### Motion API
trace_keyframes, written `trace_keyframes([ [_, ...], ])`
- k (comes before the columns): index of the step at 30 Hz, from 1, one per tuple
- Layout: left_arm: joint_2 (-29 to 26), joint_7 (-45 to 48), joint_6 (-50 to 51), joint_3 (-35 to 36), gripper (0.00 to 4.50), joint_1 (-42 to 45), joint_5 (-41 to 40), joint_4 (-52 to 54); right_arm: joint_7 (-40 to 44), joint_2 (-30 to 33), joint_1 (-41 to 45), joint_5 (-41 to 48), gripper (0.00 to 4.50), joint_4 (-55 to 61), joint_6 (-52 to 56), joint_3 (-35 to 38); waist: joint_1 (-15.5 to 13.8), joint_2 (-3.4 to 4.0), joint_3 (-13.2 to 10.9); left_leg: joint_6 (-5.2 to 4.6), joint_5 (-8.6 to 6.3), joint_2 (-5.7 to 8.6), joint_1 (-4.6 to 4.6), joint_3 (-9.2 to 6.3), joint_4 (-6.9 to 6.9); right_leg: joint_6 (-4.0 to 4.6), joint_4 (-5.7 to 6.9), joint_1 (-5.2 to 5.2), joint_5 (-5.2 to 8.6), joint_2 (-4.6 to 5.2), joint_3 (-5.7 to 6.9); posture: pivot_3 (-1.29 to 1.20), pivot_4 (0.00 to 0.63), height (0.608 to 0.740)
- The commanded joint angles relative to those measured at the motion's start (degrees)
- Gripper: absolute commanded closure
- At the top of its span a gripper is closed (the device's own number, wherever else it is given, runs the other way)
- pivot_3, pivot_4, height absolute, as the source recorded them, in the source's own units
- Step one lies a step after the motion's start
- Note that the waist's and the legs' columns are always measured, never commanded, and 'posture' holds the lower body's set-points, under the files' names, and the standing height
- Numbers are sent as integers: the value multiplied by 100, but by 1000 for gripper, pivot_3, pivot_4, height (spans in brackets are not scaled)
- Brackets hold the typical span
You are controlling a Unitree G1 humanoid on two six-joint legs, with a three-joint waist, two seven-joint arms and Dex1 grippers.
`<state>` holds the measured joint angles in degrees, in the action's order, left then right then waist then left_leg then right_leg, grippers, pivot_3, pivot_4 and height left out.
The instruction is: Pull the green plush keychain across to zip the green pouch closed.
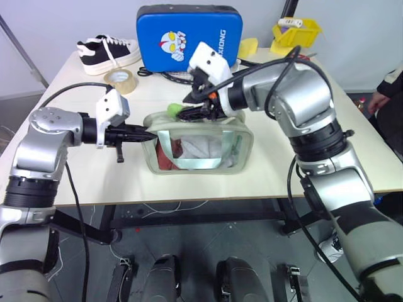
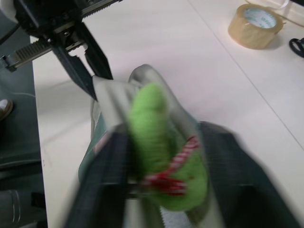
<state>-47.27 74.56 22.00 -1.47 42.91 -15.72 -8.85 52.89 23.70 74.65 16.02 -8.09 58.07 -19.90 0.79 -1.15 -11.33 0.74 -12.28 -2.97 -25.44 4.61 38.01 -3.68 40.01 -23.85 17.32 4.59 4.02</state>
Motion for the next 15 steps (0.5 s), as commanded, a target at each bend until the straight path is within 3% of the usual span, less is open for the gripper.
trace_keyframes([
  [1,-48,-22,-43,-14,4500,58,12,96,110,83,113,-37,4365,237,-53,-18,1,0,0,0,0,0,1,0,0,1,0,0,0,-1,0,0,150,740],
  [7,1,-85,-44,-18,4500,53,40,42,99,280,248,9,4449,94,59,328,-7,0,0,0,0,0,1,-2,0,4,0,0,-3,1,-1,0,150,740],
  [15,-5,-363,41,141,4500,-126,18,-20,-6,2789,-545,-1021,4449,-29,-689,451,-42,0,0,-7,-4,4,-4,2,-1,-3,-29,9,-6,9,1,0,150,740],
])
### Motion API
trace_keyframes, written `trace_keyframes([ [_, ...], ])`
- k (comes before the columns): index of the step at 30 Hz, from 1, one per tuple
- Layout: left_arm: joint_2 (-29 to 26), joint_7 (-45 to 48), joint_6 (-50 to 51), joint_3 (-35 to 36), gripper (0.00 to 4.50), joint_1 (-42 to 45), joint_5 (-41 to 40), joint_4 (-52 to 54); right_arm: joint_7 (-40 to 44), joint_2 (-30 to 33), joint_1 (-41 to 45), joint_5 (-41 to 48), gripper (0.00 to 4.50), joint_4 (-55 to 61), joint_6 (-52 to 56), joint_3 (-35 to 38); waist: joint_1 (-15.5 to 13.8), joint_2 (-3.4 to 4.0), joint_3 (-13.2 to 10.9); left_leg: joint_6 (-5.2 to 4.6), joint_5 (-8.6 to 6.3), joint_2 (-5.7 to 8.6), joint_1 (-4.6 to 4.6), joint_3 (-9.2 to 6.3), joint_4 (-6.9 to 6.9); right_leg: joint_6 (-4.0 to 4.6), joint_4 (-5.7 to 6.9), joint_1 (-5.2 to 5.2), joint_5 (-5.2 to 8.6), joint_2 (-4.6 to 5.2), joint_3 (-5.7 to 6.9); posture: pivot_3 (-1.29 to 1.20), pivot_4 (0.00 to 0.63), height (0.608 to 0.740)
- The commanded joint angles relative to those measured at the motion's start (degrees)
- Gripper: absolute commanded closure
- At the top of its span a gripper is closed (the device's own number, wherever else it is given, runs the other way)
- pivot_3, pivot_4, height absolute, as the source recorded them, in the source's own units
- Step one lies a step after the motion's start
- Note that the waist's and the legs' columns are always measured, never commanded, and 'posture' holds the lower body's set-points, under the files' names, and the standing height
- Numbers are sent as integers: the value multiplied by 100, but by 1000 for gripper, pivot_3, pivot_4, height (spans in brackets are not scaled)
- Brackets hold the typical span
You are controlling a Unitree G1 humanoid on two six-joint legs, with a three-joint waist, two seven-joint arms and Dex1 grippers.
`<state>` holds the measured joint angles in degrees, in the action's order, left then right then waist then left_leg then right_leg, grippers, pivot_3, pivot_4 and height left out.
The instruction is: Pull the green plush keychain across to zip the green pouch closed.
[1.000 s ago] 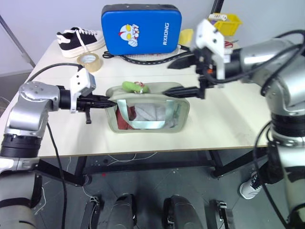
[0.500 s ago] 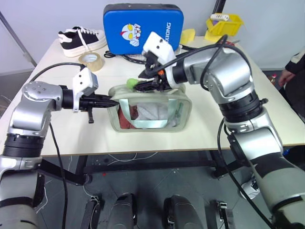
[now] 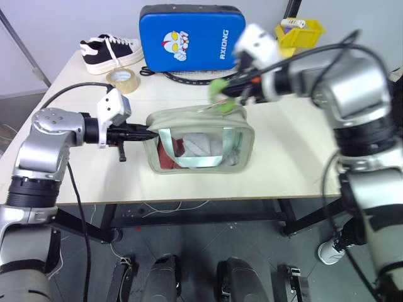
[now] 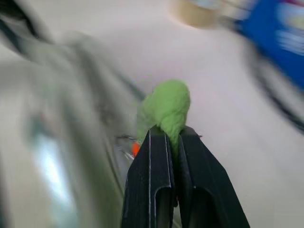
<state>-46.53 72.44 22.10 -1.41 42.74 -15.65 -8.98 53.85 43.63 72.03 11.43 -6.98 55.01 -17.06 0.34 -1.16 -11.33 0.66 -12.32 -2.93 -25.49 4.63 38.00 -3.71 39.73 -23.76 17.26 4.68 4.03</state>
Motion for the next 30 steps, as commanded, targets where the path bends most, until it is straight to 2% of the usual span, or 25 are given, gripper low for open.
trace_keyframes([
  [1,-105,-179,95,172,4500,-172,-23,65,-197,1149,-535,-775,4449,-277,-575,180,8,0,0,-2,-1,0,0,2,-4,-2,-8,1,-1,0,0,0,150,740],
  [4,-172,-266,260,251,4500,-308,-129,240,-401,1684,-1079,-1109,4449,-450,-943,211,80,5,-3,-5,-3,-3,4,5,-12,-7,-24,2,-4,-2,-9,0,150,740],
  [7,-285,-372,426,364,4500,-524,-228,493,-415,1811,-2114,-862,4449,232,-688,476,80,6,-2,-4,-2,-4,9,18,-33,-11,-22,-17,-8,-7,-33,0,150,740],
  [11,-369,-554,623,454,4500,-726,-391,789,-668,1128,-3150,-223,4449,1724,295,926,90,8,0,3,2,-8,17,20,-63,-11,-23,-24,-8,-14,-36,0,150,740],
  [15,-377,-694,750,506,4500,-837,-513,973,-1001,660,-3834,-62,4449,2540,751,971,96,7,0,9,6,-14,26,17,-73,-1,-22,-25,-14,-27,-40,0,150,740],
  [18,-392,-763,822,511,4500,-880,-564,1091,-1144,603,-4181,-127,4449,2707,731,899,87,8,0,7,9,-16,27,17,-67,1,-23,-22,-14,-29,-42,0,150,740],
  [23,-393,-886,985,537,4500,-899,-667,1268,-1215,819,-4488,-426,4449,2360,244,695,85,6,1,-8,19,-15,34,20,-65,6,-29,-14,-22,-27,-45,0,150,740],
  [30,-404,-1047,1144,622,4500,-1071,-816,1535,-1212,602,-3970,-306,4449,2054,82,820,87,6,1,-8,19,-16,73,20,-76,7,-42,24,-23,-27,-47,0,150,740],
])
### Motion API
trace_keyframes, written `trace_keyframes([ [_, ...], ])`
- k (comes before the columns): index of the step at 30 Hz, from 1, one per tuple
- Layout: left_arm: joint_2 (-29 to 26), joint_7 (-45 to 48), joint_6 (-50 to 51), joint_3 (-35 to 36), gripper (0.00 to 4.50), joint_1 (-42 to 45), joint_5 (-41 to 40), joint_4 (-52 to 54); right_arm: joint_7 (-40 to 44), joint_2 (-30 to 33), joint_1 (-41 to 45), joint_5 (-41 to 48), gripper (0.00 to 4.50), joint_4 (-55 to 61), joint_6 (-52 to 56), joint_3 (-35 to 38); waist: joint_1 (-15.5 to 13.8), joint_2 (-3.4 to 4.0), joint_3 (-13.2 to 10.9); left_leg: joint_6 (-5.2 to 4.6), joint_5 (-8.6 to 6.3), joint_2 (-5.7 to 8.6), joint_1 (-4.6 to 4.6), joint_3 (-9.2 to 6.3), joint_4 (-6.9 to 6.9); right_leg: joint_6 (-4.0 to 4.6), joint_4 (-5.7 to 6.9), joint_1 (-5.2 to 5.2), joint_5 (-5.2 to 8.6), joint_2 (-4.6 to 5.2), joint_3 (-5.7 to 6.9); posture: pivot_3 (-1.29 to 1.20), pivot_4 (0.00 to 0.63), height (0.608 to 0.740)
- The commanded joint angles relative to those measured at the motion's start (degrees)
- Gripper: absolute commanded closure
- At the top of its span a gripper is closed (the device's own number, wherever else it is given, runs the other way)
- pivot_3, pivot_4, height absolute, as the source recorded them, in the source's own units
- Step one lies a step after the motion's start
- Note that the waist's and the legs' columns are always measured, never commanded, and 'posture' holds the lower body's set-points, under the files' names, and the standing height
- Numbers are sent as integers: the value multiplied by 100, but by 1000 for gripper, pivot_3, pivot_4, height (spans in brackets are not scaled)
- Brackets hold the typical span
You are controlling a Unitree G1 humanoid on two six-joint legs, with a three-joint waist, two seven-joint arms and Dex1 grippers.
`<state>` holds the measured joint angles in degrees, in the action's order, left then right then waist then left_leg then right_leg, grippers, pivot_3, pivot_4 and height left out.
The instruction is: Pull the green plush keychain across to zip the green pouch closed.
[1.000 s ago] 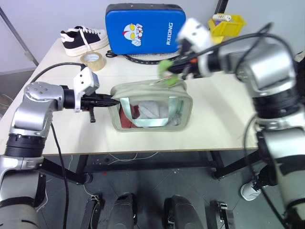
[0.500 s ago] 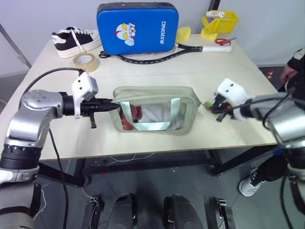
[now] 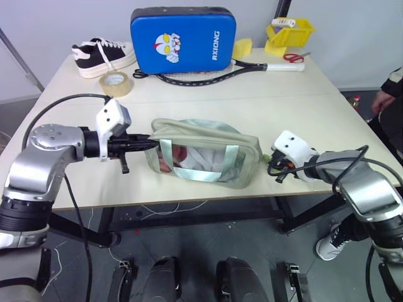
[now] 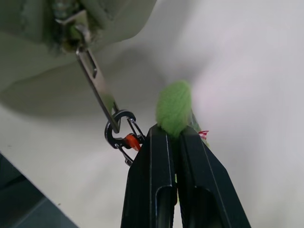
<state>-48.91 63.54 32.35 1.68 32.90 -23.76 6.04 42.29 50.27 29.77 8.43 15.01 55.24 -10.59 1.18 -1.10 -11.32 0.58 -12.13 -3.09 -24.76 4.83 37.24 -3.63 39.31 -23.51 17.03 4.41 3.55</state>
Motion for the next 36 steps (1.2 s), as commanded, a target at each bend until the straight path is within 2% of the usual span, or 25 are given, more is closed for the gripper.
trace_keyframes([
  [1,-178,-176,136,330,4500,-115,-31,74,-25,-127,395,109,4155,-141,126,282,5,0,0,0,0,0,1,1,0,0,0,0,0,0,-1,0,150,740],
  [3,-194,-214,168,357,4500,-148,-72,128,98,-219,687,382,3485,-91,363,482,-2,-1,0,0,0,-1,2,1,-3,0,0,-1,0,0,-3,0,150,740],
  [5,-199,-254,196,374,4500,-156,-96,160,184,-275,945,607,2557,-53,575,664,-13,0,-1,0,0,-1,2,1,-8,0,0,-2,0,0,-3,0,150,740],
  [9,-194,-327,262,406,4500,-165,-136,227,220,-231,1336,826,420,-185,794,899,-32,-1,-1,0,0,0,1,3,-13,0,-10,0,0,3,-2,0,150,740],
  [10,-192,-351,286,418,4500,-184,-149,260,271,-155,1386,869,136,-235,793,978,-36,-1,-1,0,-1,1,1,4,-13,0,-12,1,0,3,-2,0,150,740],
  [18,-173,-154,90,202,4500,2,-148,111,701,311,1453,1309,136,-331,639,1432,-30,-1,-1,-3,-2,8,-7,9,-15,-3,-21,-2,-1,15,-2,0,150,740],
  [21,-85,73,43,26,3330,447,-139,-303,727,320,1527,1434,0,-356,622,1509,-42,-1,-1,-3,-2,6,-7,6,-14,-3,-20,-2,-1,8,-1,0,150,740],
  [27,-119,493,-637,-301,285,1131,323,-1197,708,246,1595,1627,0,-290,605,1518,-40,-1,-1,-3,-2,11,-10,10,-11,-4,-23,-3,-2,12,0,0,150,740],
  [28,-144,508,-761,-311,61,1223,417,-1345,732,265,1588,1650,0,-263,565,1513,-36,-2,-1,-3,-2,11,-11,10,-12,-4,-23,-4,-2,13,-1,0,150,740],
  [30,-339,818,-876,-239,61,1316,415,-1496,871,321,1555,1770,0,-170,470,1571,-32,-2,-1,-3,-2,11,-20,11,-12,-6,-22,-13,-3,12,-1,0,150,740],
  [36,-1102,1745,-267,357,61,1051,-321,-1301,1623,483,1377,2197,0,-118,-112,1740,-28,-2,-1,-4,-1,9,-74,13,-12,-8,-10,-76,-5,7,0,0,150,740],
])
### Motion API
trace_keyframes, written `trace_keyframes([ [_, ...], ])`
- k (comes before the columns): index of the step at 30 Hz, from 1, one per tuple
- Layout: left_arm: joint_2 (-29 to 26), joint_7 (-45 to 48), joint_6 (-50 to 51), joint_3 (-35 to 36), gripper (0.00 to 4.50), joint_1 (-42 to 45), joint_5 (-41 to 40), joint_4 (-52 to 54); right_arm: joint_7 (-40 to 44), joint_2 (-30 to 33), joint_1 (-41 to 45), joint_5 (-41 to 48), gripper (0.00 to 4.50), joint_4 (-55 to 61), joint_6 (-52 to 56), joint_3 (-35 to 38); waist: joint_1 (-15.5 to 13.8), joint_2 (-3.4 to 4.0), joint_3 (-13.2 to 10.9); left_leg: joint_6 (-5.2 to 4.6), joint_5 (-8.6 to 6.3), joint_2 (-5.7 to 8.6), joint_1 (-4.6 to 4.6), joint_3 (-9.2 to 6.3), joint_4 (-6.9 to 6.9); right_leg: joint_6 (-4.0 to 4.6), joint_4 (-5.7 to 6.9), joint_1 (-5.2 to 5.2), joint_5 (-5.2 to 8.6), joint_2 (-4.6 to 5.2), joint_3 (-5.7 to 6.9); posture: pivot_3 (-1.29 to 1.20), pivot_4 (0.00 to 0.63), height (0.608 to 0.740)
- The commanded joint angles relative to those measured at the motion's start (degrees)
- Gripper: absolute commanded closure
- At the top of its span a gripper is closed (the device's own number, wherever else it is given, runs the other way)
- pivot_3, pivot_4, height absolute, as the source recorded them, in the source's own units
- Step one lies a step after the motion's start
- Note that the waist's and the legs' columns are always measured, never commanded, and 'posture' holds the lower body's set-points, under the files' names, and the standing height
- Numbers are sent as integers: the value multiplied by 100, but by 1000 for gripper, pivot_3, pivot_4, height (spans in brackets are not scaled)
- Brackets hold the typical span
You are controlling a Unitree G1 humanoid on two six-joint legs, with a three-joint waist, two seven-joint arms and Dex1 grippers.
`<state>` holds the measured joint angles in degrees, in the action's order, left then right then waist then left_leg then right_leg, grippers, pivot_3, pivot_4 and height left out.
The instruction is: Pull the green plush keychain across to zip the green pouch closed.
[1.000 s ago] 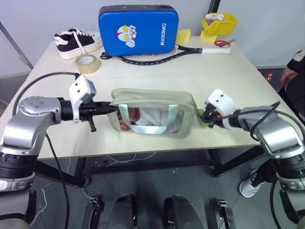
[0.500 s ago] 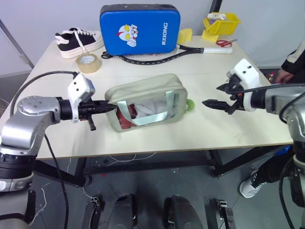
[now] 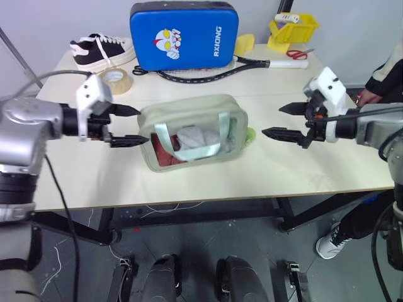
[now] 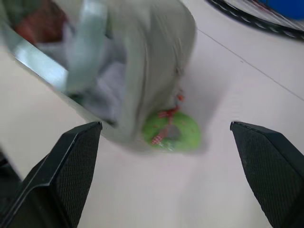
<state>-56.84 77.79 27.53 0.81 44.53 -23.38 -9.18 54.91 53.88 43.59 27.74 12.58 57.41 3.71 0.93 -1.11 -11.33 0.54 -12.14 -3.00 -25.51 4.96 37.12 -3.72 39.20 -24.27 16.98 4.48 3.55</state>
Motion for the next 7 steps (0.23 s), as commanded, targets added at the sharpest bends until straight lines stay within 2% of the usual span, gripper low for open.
trace_keyframes([
  [1,-387,362,290,513,61,-179,-428,265,494,147,-53,341,0,113,-411,335,-7,0,0,0,0,0,0,1,0,0,-1,0,0,0,0,0,150,740],
  [4,-602,409,493,776,61,-440,-595,382,1032,412,-337,311,0,43,-886,253,-28,0,0,-1,-1,1,0,3,0,-2,-3,3,1,4,0,0,150,740],
  [7,-640,229,498,820,61,-585,-519,440,1138,499,-343,255,0,-104,-1047,160,-29,-1,-1,-2,-1,2,1,4,6,-6,-3,5,-1,8,0,0,150,740],
])
